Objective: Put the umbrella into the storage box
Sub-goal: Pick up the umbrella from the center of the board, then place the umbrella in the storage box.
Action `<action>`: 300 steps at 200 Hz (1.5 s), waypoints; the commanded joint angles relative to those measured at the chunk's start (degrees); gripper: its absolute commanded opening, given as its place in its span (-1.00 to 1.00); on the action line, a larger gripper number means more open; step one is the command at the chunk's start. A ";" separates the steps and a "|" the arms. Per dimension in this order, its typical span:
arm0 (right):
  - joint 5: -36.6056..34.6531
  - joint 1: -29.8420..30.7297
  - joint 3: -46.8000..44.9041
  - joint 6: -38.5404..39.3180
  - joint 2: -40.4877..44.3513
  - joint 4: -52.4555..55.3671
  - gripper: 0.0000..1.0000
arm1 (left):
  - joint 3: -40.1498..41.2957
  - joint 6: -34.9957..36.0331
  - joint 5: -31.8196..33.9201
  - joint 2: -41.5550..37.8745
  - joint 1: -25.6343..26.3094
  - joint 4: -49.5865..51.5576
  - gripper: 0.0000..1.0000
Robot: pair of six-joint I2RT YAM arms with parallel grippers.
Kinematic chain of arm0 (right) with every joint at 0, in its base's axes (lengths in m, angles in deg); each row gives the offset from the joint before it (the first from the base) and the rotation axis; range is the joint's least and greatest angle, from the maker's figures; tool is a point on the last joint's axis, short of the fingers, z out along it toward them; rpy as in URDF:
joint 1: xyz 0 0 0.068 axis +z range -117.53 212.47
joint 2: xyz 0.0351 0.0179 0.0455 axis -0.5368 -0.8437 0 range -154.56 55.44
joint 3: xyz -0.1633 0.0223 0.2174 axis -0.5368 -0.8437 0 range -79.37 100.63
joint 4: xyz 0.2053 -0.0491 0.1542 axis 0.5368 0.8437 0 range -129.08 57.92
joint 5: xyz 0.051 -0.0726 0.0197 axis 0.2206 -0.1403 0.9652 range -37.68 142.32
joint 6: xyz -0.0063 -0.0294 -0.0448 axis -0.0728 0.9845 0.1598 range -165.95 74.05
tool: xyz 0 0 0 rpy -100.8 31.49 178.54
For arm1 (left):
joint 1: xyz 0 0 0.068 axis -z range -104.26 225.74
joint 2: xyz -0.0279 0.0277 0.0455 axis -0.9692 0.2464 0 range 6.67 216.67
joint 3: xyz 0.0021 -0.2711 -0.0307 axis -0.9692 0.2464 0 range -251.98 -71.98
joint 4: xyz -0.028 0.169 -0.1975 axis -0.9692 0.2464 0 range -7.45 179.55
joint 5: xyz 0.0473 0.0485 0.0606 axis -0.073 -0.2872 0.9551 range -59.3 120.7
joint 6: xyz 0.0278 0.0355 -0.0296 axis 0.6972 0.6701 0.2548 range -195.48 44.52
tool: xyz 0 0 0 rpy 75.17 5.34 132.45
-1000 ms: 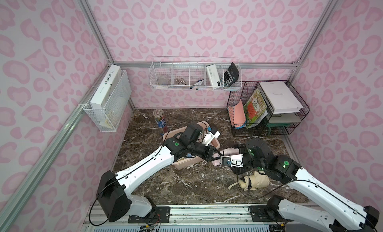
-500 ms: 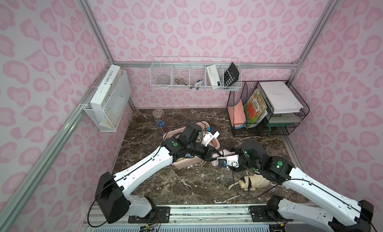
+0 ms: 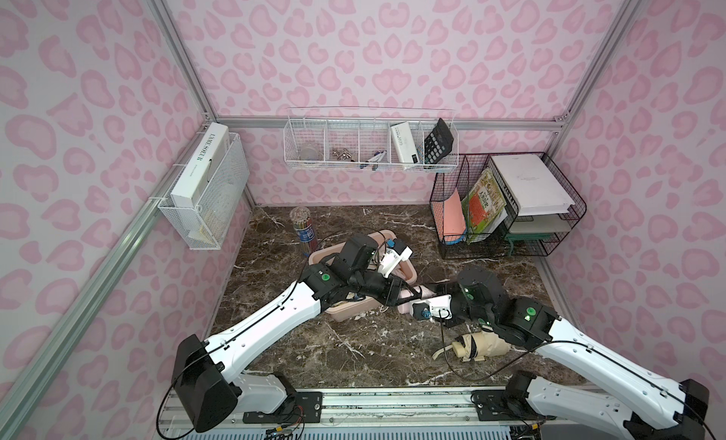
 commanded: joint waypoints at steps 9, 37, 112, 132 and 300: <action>-0.20 0.00 -0.67 -3.12 0.39 -3.65 -0.20 | 1.43 0.41 3.30 -3.09 -0.25 -0.63 0.38; 0.38 -0.03 -2.21 -4.82 0.75 -5.24 -0.22 | 3.65 -1.44 14.95 -7.55 -0.85 1.12 0.69; 5.29 -0.03 -3.65 -14.68 -2.21 -13.18 -0.24 | 11.23 -6.00 45.78 -18.94 -3.22 2.52 0.74; 6.50 -0.02 -2.86 -20.59 -4.67 -16.26 -0.27 | 12.42 -7.27 54.29 -21.43 -4.38 4.28 0.74; -13.26 4.85 29.79 -62.14 -37.42 -7.43 -0.39 | 12.92 -18.76 72.03 -25.85 -6.17 17.23 0.74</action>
